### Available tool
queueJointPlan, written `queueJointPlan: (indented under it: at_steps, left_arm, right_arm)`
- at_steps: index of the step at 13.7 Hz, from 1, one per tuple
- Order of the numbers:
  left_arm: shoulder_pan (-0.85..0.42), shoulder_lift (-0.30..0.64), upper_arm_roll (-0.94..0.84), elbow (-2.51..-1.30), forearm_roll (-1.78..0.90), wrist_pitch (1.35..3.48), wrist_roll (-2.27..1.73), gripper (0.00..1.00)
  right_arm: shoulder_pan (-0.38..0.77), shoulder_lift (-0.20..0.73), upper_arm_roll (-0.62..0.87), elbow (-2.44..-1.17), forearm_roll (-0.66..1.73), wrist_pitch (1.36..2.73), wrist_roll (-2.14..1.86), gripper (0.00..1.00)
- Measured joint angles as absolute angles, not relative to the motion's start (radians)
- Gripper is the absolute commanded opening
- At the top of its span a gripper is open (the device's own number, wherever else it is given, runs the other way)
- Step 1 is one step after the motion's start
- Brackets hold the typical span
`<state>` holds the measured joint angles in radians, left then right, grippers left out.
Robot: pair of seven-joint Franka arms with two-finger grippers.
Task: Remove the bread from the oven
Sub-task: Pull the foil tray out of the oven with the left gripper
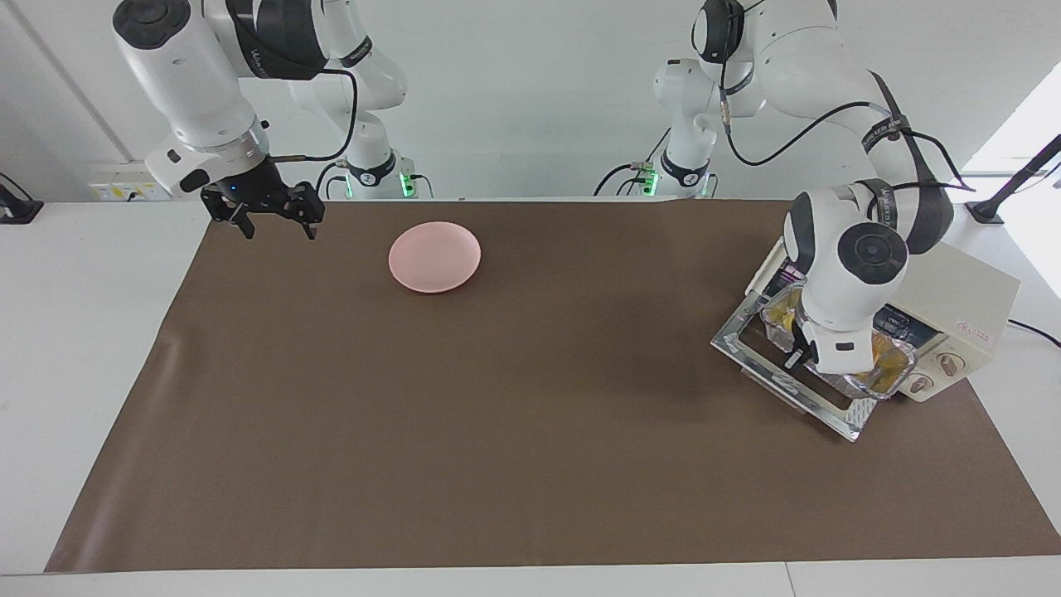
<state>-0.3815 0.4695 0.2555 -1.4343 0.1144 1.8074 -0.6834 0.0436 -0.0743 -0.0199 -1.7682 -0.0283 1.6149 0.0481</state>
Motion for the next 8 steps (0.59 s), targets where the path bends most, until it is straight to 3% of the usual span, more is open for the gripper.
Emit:
queueJointPlan:
  at_steps: [3,8]
  left_arm:
    - [-0.487,0.498,0.232,-1.392,0.107,1.807,-0.605,0.0]
    - [-0.768,0.503,0.227,-1.388,0.1,1.764,-0.6,0.0]
  right_arm:
    - [0.044,-0.074,-0.02,-1.768,-0.028,1.615,0.048,1.0]
    - [0.044,-0.074,-0.02,-1.768,-0.028,1.615,0.048,1.0]
